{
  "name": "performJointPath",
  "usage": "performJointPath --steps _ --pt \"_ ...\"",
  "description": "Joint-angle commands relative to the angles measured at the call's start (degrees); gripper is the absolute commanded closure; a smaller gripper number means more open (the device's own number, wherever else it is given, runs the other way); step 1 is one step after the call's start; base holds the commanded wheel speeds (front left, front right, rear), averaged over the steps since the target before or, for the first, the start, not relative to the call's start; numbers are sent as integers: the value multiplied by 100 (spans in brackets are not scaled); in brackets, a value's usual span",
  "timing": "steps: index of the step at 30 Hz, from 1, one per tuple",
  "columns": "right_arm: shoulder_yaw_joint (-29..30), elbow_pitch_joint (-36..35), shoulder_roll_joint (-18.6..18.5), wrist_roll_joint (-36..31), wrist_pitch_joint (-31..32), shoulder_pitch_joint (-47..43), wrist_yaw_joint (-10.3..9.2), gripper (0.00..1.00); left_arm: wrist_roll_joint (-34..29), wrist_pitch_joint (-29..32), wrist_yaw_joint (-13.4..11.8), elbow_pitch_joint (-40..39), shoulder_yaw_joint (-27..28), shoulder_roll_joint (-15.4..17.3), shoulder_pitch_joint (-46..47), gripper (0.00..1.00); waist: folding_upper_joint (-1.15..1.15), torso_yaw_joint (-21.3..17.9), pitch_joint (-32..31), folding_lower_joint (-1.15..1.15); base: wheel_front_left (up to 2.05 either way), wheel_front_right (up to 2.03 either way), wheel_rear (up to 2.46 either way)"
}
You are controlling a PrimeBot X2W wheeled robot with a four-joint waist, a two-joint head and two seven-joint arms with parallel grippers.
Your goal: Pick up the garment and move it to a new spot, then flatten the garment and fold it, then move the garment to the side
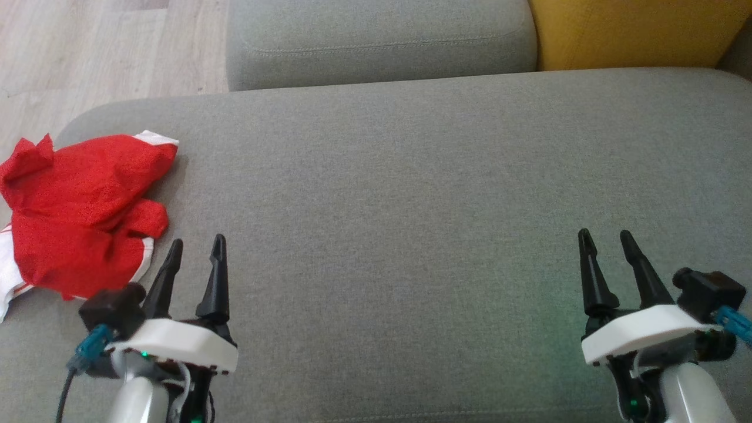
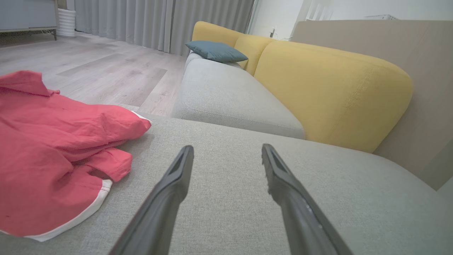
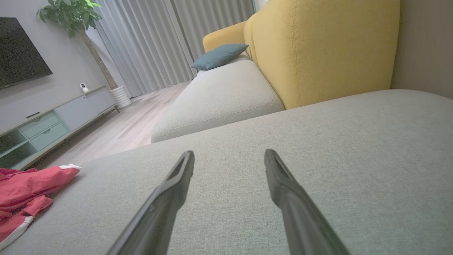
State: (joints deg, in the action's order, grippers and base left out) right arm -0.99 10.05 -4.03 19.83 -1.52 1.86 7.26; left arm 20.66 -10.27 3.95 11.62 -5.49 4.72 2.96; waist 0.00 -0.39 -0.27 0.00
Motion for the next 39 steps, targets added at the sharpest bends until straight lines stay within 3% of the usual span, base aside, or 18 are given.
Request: performJointPath --steps 1,23,39 --pt "-84 -191 6 -214 -79 271 19 0 -213 -99 -31 -146 93 114 364 0 0 4 0 0 0 0 0" --pt "22 -201 111 -1379 -362 185 23 0 -1584 -467 -157 144 12 101 379 0 0 14 31 0 0 0 0" --pt "39 -57 114 -970 -475 176 23 0 -1535 -473 -178 196 90 42 363 0 0 15 53 0 0 0 0"
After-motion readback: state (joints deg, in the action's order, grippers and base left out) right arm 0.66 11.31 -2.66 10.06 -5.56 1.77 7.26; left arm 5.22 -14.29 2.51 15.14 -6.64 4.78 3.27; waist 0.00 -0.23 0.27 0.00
